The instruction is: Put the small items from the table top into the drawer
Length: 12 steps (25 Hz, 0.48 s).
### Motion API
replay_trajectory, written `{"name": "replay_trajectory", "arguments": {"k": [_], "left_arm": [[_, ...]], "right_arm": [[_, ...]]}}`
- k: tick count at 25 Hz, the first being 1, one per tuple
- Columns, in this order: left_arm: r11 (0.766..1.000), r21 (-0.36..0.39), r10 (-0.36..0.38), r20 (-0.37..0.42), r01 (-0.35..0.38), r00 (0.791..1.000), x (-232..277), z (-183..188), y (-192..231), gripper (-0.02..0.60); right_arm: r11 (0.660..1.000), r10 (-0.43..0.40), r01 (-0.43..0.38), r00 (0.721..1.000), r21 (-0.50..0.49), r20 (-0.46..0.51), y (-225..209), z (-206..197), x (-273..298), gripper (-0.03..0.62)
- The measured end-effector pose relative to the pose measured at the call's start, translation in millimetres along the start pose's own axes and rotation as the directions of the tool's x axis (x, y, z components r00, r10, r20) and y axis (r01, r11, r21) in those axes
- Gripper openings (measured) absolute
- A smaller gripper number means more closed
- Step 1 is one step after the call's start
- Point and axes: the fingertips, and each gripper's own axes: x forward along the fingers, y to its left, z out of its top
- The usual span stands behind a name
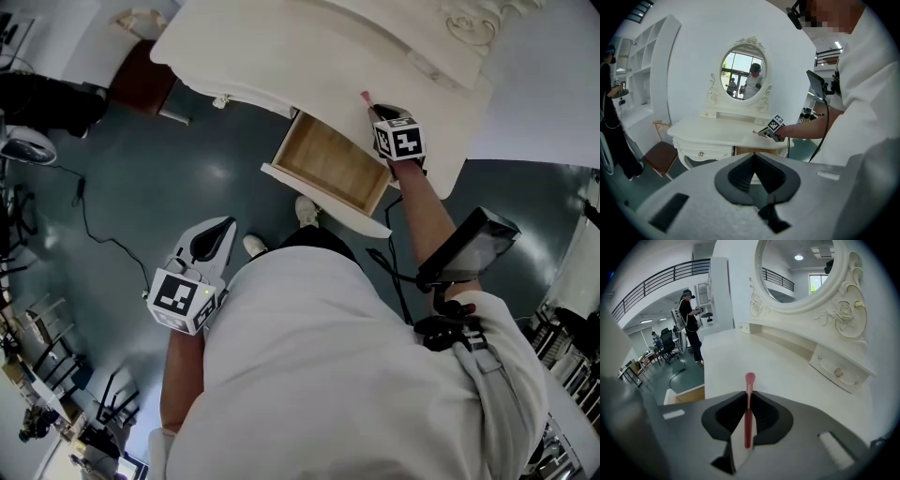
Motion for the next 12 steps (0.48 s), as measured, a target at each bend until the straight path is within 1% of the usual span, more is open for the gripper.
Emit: {"name": "replay_trajectory", "arguments": {"k": [6,12], "left_arm": [[0.999,0.021,-0.025,0.005,0.025,1.0,-2.8,1.7,3.5,0.002],[1.0,0.021,-0.02,0.013,0.02,1.0,-19.3,-7.3,12.9,0.002]], "right_arm": [[0.999,0.033,-0.033,0.999,-0.012,0.011,34.8,1.8,-6.9,0.044],[0.998,0.062,-0.062,0.998,-0.017,0.008,70.8,-0.9,-7.4,0.044]]}}
